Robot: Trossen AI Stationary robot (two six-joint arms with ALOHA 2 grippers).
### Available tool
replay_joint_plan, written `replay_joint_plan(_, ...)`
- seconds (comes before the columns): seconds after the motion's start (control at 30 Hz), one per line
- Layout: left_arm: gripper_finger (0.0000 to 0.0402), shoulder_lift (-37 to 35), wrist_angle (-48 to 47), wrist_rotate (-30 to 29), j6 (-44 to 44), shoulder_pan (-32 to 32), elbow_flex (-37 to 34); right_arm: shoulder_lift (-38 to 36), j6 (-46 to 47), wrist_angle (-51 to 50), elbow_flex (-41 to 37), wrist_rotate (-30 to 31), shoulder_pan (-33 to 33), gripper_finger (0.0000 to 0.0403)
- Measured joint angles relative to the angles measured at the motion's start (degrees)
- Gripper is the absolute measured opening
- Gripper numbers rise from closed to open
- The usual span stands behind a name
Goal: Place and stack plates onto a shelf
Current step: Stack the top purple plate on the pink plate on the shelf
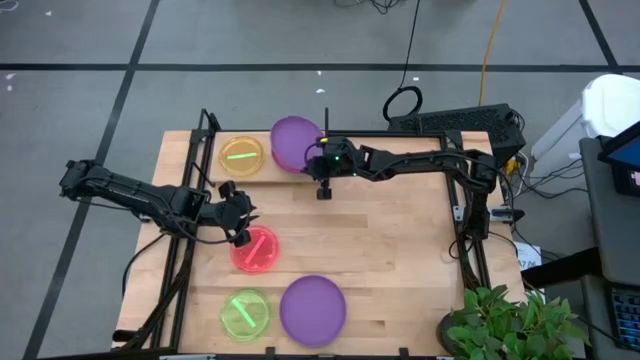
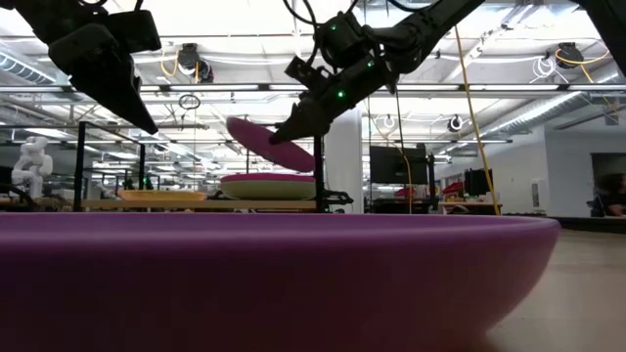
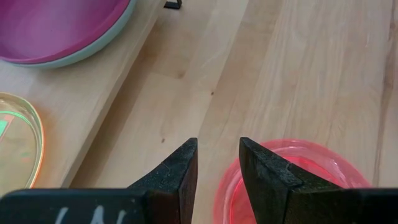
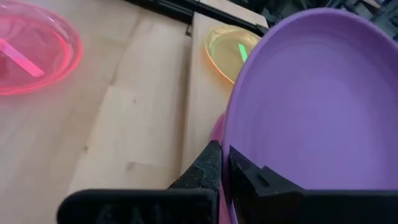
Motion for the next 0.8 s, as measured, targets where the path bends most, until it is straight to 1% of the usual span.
replay_joint_plan(0.5, 0.0125, 0.0, 0.31, 0.25, 0.1, -0.14, 0.0, 0.05, -1.12, -0.2, -0.04, 0.18, 0.09, 0.0005)
replay_joint_plan(0.6, 0.0125, 0.01, 0.33, 0.27, 0.06, -0.14, 0.0, 0.05, -1.43, -0.19, -0.06, 2.68, 0.45, 0.0007)
replay_joint_plan(0.8, 0.0125, 0.0, 0.34, 0.26, 0.01, -0.11, 0.0, 0.05, -2.11, -0.17, -0.07, 4.25, 0.86, 0.0031)
